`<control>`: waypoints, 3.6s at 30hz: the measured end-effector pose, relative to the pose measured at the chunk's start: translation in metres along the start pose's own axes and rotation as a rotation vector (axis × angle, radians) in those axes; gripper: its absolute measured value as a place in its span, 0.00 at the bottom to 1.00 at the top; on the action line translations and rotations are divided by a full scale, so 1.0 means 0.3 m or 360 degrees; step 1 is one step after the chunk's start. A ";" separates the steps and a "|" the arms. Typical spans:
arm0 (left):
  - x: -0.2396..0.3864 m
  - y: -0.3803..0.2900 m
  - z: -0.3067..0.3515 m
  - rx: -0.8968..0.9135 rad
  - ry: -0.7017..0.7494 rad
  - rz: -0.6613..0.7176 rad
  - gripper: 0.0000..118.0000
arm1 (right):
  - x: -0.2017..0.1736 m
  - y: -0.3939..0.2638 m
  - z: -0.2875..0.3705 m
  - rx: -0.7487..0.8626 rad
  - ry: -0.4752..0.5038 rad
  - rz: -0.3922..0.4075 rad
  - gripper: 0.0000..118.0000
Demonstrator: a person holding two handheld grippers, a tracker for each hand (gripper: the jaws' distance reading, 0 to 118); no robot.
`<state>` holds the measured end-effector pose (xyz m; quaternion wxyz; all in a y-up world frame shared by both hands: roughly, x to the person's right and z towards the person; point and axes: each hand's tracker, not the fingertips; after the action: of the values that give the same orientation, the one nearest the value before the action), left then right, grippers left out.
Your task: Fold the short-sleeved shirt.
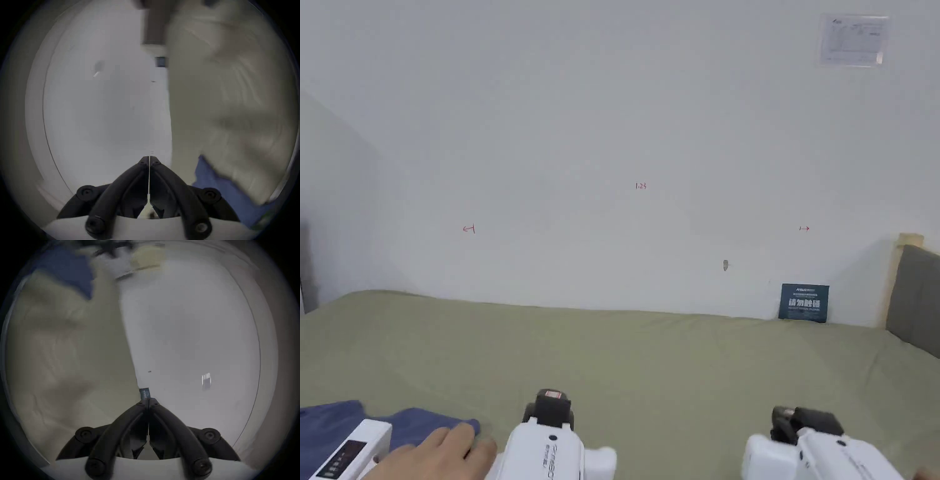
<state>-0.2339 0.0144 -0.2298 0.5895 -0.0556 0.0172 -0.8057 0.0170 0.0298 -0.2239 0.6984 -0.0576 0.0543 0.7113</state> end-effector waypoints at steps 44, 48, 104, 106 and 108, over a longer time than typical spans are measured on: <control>0.005 -0.883 0.656 -0.1284 0.0535 0.2828 0.00 | 0.158 0.880 0.077 0.0954 0.0903 -0.2183 0.02; 0.054 -0.922 0.712 -0.1389 0.0538 0.2868 0.00 | 0.120 0.950 0.083 0.0976 0.0998 -0.2167 0.02; 0.321 -0.757 -1.084 -0.0693 -0.1478 0.2906 0.01 | -0.144 0.277 -0.179 0.0086 0.1027 -0.2324 0.02; 0.209 -0.613 -1.102 -0.0502 -0.1521 0.2923 0.01 | -0.124 0.227 -0.150 0.0075 0.0982 -0.2347 0.02; 0.105 -0.442 -1.122 -0.0292 -0.1593 0.2810 0.01 | -0.108 0.178 -0.121 0.0048 0.0940 -0.2387 0.02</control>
<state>-0.4059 0.0119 -0.5497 0.9064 -0.3986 -0.1348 0.0369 -0.0355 -0.0089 -0.2548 0.9474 -0.2550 0.1932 0.0077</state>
